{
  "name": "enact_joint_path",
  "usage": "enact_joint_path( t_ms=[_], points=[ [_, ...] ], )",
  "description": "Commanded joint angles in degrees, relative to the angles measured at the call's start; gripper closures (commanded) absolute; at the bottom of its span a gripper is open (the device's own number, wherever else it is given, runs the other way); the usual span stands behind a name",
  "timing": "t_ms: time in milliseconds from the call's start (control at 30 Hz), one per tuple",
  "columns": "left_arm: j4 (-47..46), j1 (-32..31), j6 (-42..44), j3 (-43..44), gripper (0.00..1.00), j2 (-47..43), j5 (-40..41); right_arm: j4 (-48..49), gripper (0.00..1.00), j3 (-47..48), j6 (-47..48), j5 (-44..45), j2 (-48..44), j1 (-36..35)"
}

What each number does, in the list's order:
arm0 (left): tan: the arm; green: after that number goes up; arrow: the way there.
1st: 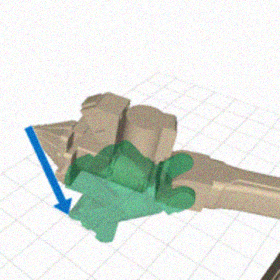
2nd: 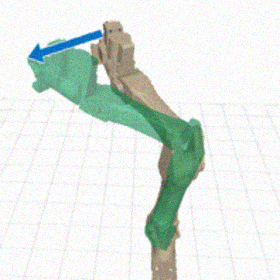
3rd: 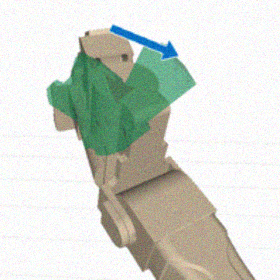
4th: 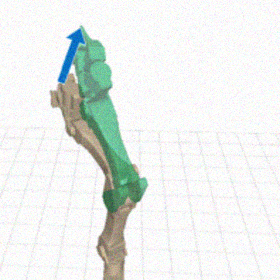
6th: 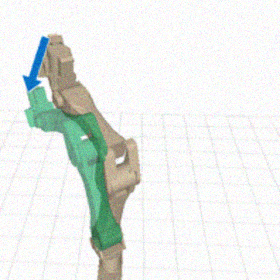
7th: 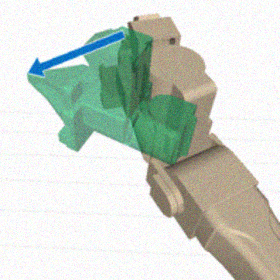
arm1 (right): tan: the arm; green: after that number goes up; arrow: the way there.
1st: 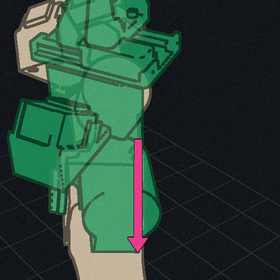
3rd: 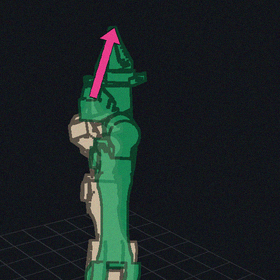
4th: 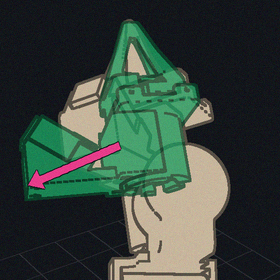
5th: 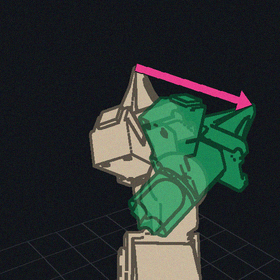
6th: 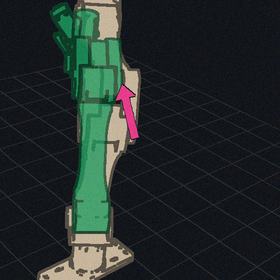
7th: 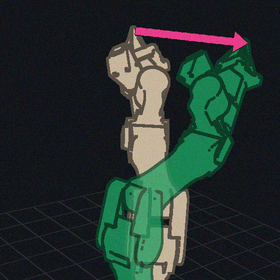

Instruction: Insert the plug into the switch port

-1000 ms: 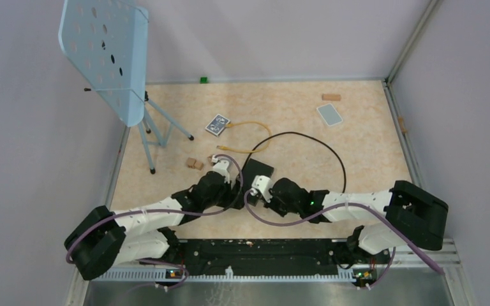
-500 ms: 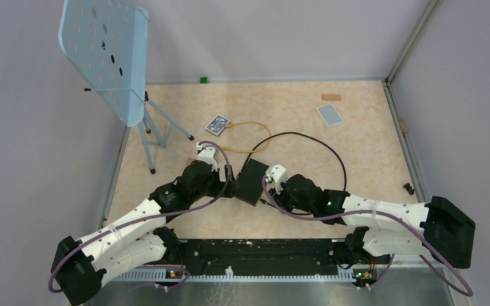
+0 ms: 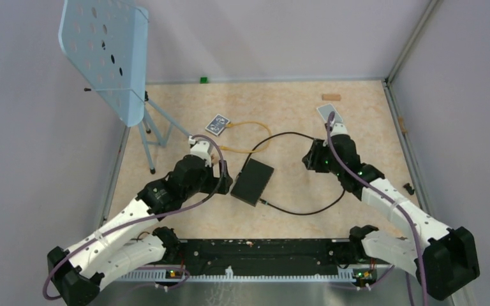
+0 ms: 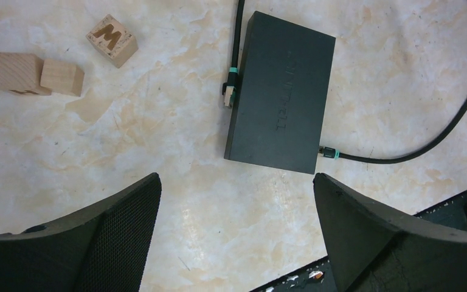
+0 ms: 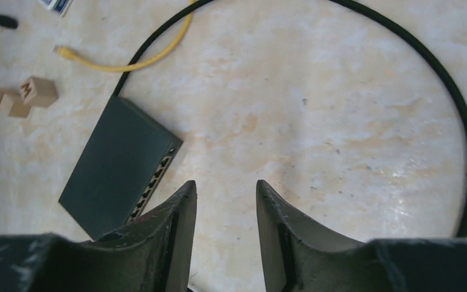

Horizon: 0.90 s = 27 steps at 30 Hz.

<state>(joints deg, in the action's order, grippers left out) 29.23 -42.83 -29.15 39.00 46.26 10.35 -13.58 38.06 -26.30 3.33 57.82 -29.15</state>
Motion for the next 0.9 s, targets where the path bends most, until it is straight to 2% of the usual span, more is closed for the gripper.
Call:
enact_joint_path(
  t_ms=[0, 133, 167, 233, 367, 500, 700, 867],
  points=[
    [5.28, 0.18, 3.08, 6.50, 0.01, -0.89, 0.72, -3.08, 0.53, 2.76, -6.19, -1.65, 0.83, 6.01],
    [7.44, 0.19, 7.12, 8.94, 0.01, -1.00, 1.49, -3.76, 0.25, 7.08, -4.23, 3.80, 5.07, 7.43],
    [7.51, 0.16, 7.62, 8.76, 0.01, -1.00, 2.12, -4.20, 0.21, 8.81, -3.53, 5.45, 6.93, 7.71],
    [7.23, 0.20, 7.56, 8.10, 0.01, -0.91, 2.21, -5.29, 0.19, 12.78, -2.34, 6.35, 11.29, 9.14],
    [3.94, 0.11, 9.01, 6.28, 0.01, -0.90, -3.07, -5.80, 0.18, 20.83, 1.02, 6.74, 20.25, 11.37],
    [3.63, 0.02, 9.24, 5.77, 0.01, -1.77, -3.37, -7.32, 0.17, 29.77, 9.55, 9.11, 30.61, 12.84],
    [2.53, 0.02, 9.74, 5.18, 0.01, -0.99, -4.11, -18.99, 0.14, 47.71, 19.90, 3.50, 46.84, 18.04],
    [2.24, 0.03, 9.98, 5.16, 0.01, -0.91, -4.78, -16.40, 0.13, 50.76, 25.19, 1.89, 52.62, 21.13]
  ],
)
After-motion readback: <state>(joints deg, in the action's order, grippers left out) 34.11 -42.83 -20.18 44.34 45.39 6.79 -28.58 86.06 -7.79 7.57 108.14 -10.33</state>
